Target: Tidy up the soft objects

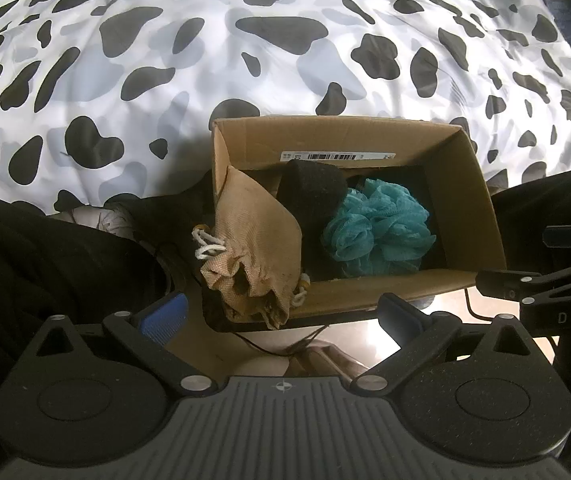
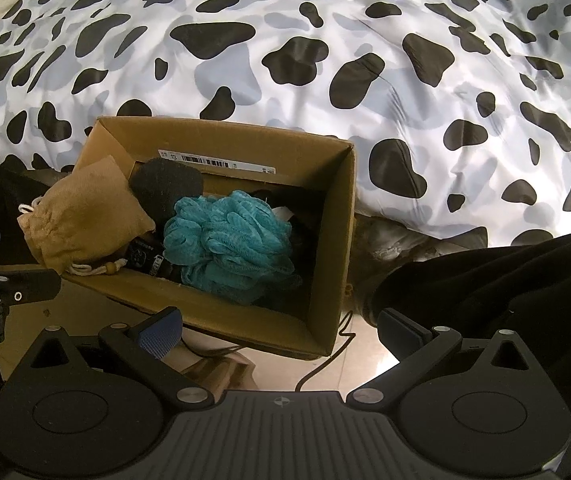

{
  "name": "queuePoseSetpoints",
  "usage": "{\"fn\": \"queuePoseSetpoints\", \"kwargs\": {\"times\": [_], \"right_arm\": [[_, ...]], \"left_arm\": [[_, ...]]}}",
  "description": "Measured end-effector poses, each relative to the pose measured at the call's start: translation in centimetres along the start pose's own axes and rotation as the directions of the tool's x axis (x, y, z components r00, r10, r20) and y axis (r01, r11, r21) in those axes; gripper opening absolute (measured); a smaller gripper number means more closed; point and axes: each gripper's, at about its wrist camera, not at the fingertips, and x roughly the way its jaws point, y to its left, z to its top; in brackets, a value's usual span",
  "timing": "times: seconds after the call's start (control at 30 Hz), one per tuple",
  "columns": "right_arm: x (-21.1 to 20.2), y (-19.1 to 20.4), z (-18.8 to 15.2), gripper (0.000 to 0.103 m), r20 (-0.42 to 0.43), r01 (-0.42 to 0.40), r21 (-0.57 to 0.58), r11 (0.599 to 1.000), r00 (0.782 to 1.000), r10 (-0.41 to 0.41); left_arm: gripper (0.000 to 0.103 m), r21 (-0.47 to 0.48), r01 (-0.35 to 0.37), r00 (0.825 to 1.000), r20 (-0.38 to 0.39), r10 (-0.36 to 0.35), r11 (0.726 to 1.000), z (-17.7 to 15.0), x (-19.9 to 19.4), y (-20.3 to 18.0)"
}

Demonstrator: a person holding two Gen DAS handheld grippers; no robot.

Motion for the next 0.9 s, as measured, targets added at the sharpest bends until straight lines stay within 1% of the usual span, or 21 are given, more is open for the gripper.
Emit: {"fn": "queuePoseSetpoints", "kwargs": {"times": [0.9], "right_arm": [[0.26,0.06,-0.04,0.103,-0.006,0.005,-0.001,1.000,1.000,-0.005]], "left_arm": [[0.103,0.007,-0.008,1.000,-0.006,0.008,1.000,-0.07,0.35,-0.09]]}}
